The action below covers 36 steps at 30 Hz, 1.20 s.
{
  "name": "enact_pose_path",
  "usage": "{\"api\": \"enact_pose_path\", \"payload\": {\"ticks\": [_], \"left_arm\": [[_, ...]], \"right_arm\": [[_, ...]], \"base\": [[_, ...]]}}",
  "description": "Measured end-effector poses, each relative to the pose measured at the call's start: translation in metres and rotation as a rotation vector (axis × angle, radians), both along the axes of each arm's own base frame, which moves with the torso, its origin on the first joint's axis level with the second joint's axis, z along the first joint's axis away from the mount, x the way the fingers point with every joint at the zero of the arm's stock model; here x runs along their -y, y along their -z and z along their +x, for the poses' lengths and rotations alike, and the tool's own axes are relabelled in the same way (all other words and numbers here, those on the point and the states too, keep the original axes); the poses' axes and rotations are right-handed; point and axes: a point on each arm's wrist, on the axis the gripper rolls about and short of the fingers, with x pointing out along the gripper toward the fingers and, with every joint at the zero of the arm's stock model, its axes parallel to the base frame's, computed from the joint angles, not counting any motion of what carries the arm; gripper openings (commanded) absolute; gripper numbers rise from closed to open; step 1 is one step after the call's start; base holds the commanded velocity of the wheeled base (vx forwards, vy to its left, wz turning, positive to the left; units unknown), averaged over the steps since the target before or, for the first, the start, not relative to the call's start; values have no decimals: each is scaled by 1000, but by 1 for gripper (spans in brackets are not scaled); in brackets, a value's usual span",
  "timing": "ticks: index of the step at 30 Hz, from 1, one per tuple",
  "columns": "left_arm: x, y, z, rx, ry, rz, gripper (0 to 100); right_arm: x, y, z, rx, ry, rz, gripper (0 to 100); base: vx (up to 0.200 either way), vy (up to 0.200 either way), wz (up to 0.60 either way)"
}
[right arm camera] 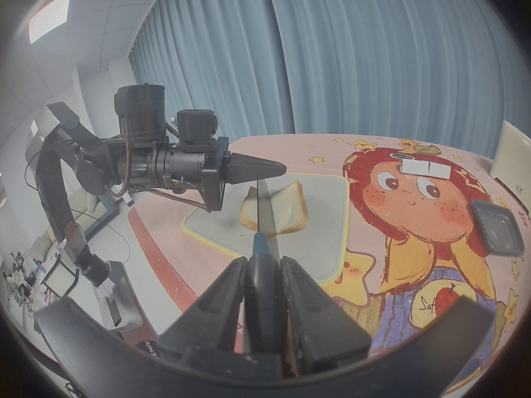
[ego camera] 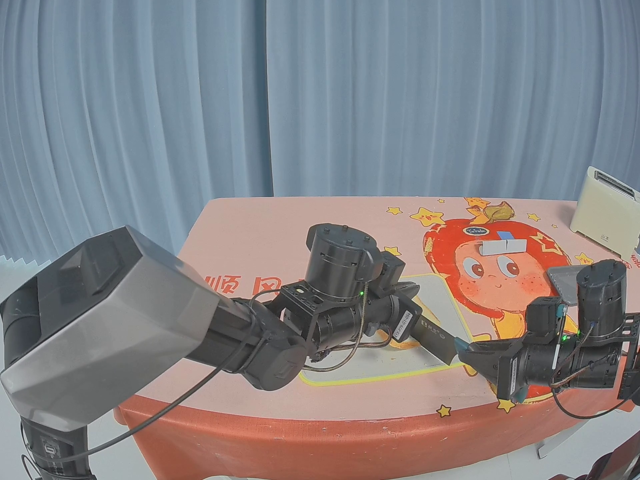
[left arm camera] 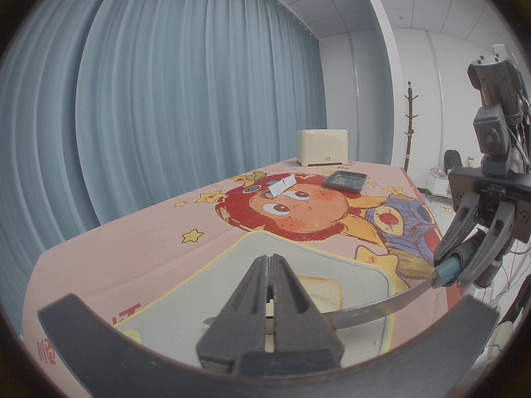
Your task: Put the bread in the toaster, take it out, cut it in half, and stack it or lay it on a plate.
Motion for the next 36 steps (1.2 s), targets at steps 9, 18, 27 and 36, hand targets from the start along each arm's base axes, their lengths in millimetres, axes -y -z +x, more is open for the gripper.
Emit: {"api": "enact_pose_path", "payload": {"ticks": [9,18,27,36], "left_arm": [[6,-15,3,24,1,-28,0],[4,-14,1,28,4,-29,0],[2,-7,2,19,1,-17,0],[4,-9,3,24,2,-20,0]], "right_arm": [[-1,-4,1,18,1,13,0],[-2,-9,2,32,1,24,0],[0,-3,0,8,1,8,0],[0,2,0,-7,-1,-1,0]], "base": [[0,0,0],[0,0,0],[0,0,0],[0,0,0]]}}
